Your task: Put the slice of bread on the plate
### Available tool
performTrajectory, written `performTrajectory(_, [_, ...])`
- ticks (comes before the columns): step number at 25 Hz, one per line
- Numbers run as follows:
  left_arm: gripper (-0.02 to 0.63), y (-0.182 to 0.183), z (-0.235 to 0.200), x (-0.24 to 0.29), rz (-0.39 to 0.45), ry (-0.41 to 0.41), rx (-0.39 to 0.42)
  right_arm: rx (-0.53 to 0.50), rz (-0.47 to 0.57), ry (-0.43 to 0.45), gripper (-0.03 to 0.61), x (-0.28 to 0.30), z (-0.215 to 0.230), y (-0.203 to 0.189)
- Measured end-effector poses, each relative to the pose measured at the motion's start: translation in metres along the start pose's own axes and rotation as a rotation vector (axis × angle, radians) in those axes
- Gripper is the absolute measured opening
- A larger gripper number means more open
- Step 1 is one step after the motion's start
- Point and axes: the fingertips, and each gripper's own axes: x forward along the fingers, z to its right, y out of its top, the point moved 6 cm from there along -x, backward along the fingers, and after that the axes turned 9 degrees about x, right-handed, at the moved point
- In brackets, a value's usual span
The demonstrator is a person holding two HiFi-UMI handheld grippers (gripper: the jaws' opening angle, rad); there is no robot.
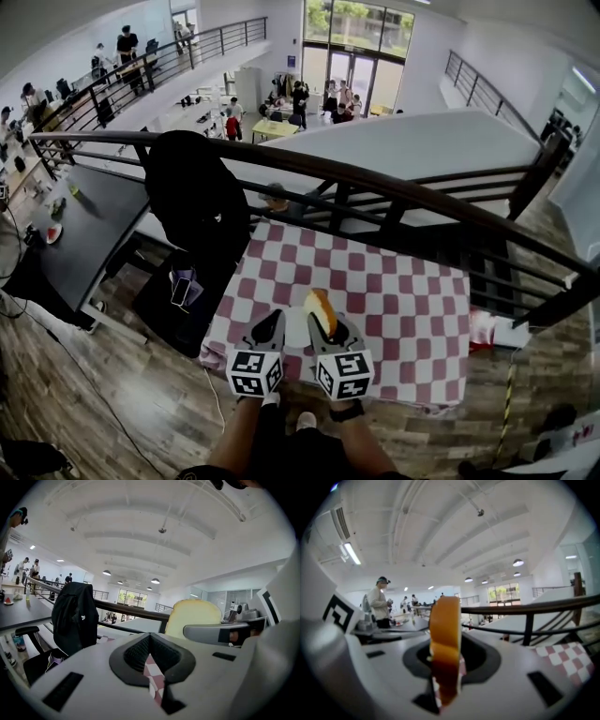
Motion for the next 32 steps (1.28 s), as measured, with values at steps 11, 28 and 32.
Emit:
performTrajectory(11, [0.017,-0.037,-0.017,0.019,-0.109,-0.025,0.004,0.052,-0.115,-0.084,0.101,0.027,0.029,-0.039])
performTrajectory(28, [0.018,-0.089,-0.042,0.050,-0.227,-0.075,-0.050,0.255,-0.442,-0.085,0.101,0.085,0.047,-0.148])
performTrajectory(32, [0.017,-0.100,-0.049,0.057,-0.257,-0.086,-0.062,0.303,-0.513,-0.068,0.101,0.100,0.045,-0.170])
